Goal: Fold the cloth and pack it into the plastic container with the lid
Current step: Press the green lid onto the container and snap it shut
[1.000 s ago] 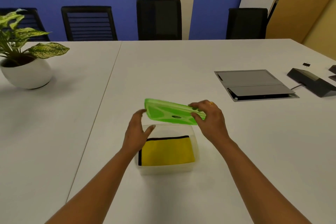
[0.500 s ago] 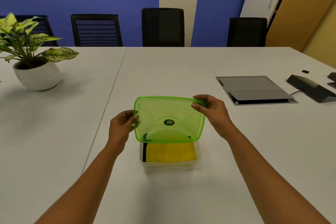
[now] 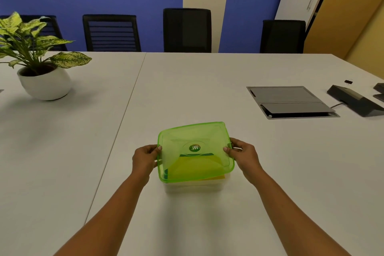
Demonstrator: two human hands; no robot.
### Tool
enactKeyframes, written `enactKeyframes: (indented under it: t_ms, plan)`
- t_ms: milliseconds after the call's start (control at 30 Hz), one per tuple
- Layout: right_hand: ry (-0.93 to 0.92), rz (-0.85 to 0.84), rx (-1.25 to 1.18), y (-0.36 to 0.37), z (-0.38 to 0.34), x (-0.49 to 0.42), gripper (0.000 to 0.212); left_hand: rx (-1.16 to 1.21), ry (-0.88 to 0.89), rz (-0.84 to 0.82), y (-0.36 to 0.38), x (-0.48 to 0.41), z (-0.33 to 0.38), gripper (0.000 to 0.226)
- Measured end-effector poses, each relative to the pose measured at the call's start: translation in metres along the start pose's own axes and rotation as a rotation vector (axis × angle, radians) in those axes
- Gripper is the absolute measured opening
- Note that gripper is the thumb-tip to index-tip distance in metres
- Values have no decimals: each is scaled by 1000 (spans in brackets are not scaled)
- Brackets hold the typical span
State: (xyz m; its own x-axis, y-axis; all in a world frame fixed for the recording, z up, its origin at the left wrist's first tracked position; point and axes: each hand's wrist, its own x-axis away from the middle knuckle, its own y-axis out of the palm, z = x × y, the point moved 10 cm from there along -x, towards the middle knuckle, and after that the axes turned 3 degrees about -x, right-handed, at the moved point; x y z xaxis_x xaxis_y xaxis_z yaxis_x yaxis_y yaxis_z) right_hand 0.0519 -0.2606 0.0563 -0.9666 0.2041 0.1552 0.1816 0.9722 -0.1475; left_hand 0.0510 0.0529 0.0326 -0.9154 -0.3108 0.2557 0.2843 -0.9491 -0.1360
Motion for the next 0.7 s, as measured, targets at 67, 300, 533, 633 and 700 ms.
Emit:
enactKeyframes:
  t_ms: [67, 300, 533, 633, 700]
  plan:
    - [12, 15, 36, -2, 9, 3, 45, -69, 27, 16, 1, 2, -3, 27]
    - [18, 53, 156, -7, 22, 4, 45, -309, 100, 49, 5, 2, -2, 31]
    - [34, 73, 226, -7, 23, -8, 46, -368, 88, 62, 8, -9, 5, 33]
    - [56, 61, 251, -4, 26, -13, 47, -426, 97, 80, 8, -12, 8, 34]
    - [77, 56, 264, -2, 29, -15, 47, -436, 88, 84, 7, -14, 6, 34]
